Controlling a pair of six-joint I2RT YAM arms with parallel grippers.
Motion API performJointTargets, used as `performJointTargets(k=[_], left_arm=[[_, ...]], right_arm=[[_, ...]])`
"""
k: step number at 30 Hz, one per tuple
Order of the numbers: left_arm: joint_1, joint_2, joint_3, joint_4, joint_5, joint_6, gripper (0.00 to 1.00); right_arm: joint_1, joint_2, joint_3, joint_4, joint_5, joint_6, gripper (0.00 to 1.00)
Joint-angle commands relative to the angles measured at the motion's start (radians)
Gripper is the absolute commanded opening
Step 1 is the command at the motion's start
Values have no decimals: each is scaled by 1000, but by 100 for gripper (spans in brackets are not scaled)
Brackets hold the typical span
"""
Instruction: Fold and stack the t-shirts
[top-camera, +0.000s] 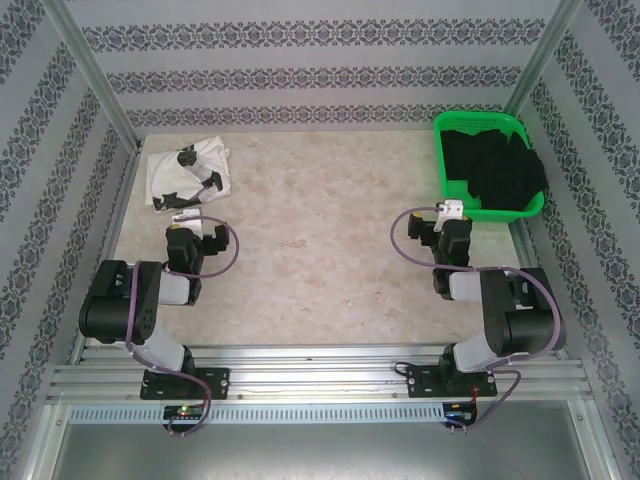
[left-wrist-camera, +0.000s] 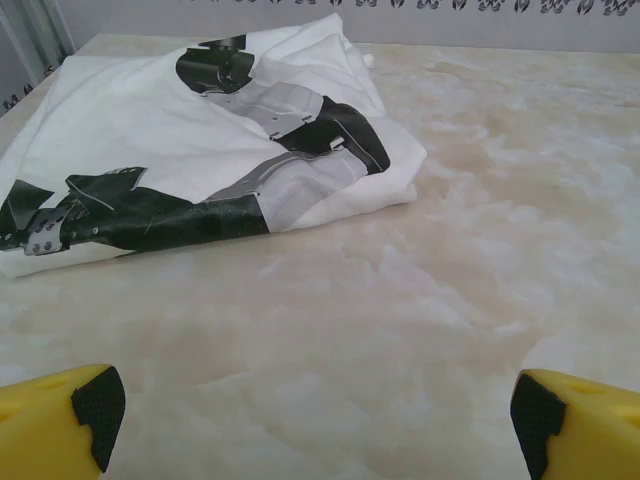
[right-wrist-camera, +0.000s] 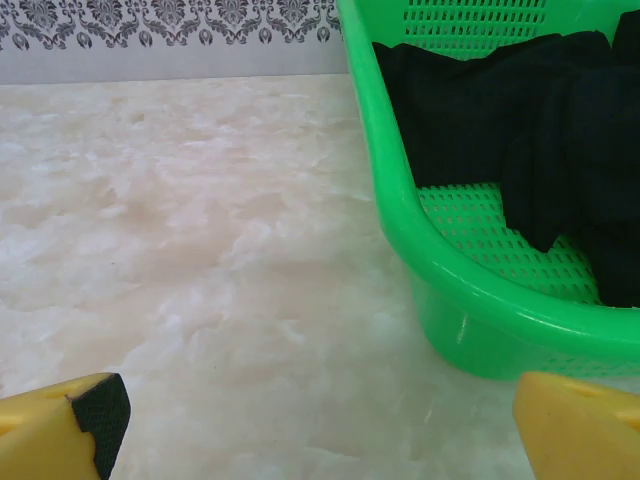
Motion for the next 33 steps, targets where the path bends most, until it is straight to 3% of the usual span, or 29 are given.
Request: performJointTargets(k=[1, 24, 26, 28, 30, 32, 33], left_arm=[[-8, -9, 16, -9, -17, 19, 100], [-7, -13, 17, -6, -11, 24, 100], [-18, -123, 5, -64, 32, 55, 100], [-47, -341, 128, -444, -44, 23, 100], [-66, -450, 309, -815, -47, -68, 100], [-126, -473, 476, -1091, -83, -160, 100], [-166, -455, 564, -1219, -103, -211, 100]], right_arm=[[-3, 6, -9, 40, -16, -9, 98], [1, -9, -3, 55, -30, -12, 98], [44, -181, 127, -358, 47, -3, 98], [54, -319, 359, -858, 99, 193, 98], [84, -376, 548, -1119, 44, 246, 98], [110, -358, 743, -1345, 113, 257, 98], [74, -304, 863, -1476, 120, 273, 98]])
